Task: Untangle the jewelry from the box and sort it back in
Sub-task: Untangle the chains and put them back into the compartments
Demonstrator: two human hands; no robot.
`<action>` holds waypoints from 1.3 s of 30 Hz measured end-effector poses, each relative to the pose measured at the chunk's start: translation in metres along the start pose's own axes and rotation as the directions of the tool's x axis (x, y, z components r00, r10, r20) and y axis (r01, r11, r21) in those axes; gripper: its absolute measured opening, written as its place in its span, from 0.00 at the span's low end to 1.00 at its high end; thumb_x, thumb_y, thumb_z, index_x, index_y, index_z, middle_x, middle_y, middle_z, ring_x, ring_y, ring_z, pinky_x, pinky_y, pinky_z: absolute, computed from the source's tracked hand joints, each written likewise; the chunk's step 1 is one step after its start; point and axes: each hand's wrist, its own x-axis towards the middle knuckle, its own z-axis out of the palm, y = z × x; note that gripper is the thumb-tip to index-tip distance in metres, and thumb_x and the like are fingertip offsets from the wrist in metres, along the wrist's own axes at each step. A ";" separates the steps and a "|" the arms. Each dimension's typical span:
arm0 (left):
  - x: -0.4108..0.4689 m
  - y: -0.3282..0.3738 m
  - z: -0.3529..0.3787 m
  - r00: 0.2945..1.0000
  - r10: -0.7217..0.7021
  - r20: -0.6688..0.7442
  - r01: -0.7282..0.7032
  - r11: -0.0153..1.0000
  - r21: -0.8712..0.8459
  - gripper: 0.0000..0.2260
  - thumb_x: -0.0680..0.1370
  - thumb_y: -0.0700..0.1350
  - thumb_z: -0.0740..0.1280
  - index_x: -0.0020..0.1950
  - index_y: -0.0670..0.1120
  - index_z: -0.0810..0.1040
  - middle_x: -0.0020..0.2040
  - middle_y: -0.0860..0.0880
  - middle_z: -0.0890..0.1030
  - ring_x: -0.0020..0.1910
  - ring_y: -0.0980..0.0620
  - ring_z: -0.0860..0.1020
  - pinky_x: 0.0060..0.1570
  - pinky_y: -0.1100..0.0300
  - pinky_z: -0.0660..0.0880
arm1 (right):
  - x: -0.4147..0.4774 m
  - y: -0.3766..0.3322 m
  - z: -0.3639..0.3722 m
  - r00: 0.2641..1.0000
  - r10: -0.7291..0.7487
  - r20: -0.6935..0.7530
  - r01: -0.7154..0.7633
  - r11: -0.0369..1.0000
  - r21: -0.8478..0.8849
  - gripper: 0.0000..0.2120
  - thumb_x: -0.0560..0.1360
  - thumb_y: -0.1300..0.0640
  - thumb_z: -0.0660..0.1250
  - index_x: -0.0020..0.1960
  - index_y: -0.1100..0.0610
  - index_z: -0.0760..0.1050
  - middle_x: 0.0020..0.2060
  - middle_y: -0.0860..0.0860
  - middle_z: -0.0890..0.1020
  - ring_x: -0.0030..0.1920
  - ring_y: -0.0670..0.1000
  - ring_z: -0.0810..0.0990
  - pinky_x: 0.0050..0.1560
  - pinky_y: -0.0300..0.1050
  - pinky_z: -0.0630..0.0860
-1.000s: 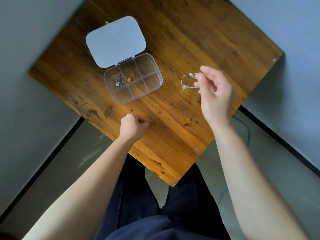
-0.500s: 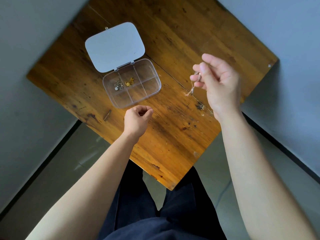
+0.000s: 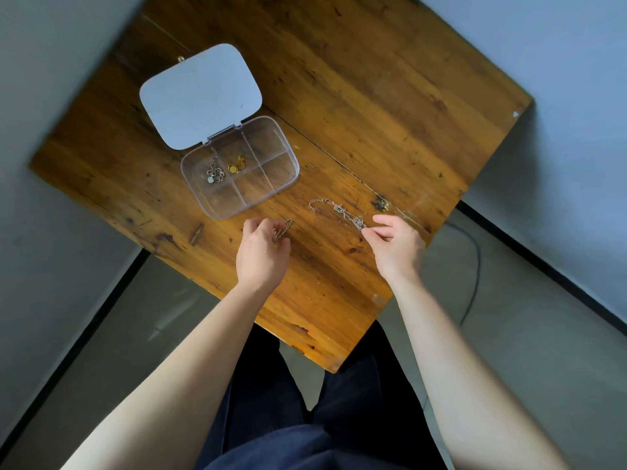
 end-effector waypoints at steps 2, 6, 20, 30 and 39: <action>0.000 0.003 0.005 0.999 0.038 -0.033 -0.035 0.995 0.097 0.13 0.76 0.44 0.69 0.61 0.48 0.78 0.61 0.46 0.74 0.53 0.47 0.77 0.40 0.58 0.71 | 0.000 0.003 -0.003 1.000 0.026 0.004 -0.026 0.996 0.080 0.12 0.74 0.51 0.76 0.56 0.43 0.80 0.40 0.37 0.83 0.47 0.45 0.84 0.51 0.48 0.82; 0.007 0.017 0.016 0.988 0.151 -0.006 -0.143 0.944 0.298 0.15 0.76 0.47 0.69 0.63 0.49 0.78 0.63 0.47 0.74 0.60 0.44 0.71 0.44 0.54 0.74 | 0.010 0.011 -0.008 0.995 0.067 0.074 -0.059 0.993 -0.105 0.14 0.77 0.51 0.73 0.62 0.46 0.79 0.51 0.43 0.86 0.47 0.44 0.81 0.36 0.30 0.67; 0.016 0.020 0.019 0.998 0.033 -0.051 -0.020 0.973 0.228 0.21 0.76 0.43 0.68 0.69 0.44 0.72 0.65 0.42 0.70 0.64 0.42 0.70 0.53 0.51 0.74 | 0.022 -0.015 0.016 0.931 -0.311 0.190 0.358 0.880 -0.312 0.11 0.78 0.46 0.69 0.59 0.46 0.82 0.49 0.46 0.81 0.42 0.47 0.81 0.40 0.40 0.76; 0.028 0.000 -0.004 0.992 0.095 0.086 -0.115 0.953 0.279 0.05 0.73 0.39 0.67 0.45 0.42 0.83 0.41 0.44 0.80 0.41 0.42 0.78 0.40 0.53 0.75 | 0.007 -0.042 0.051 0.863 -0.397 0.312 0.476 0.846 -0.240 0.12 0.79 0.52 0.69 0.63 0.48 0.79 0.55 0.47 0.82 0.47 0.46 0.82 0.43 0.40 0.80; 0.027 -0.012 -0.059 0.981 0.186 -0.048 -0.179 0.977 0.119 0.02 0.68 0.42 0.72 0.37 0.49 0.81 0.32 0.56 0.80 0.32 0.57 0.78 0.34 0.63 0.76 | 0.011 -0.082 0.073 0.797 -0.551 0.245 0.601 0.763 -0.239 0.24 0.80 0.59 0.67 0.74 0.52 0.68 0.66 0.52 0.74 0.53 0.50 0.81 0.40 0.33 0.73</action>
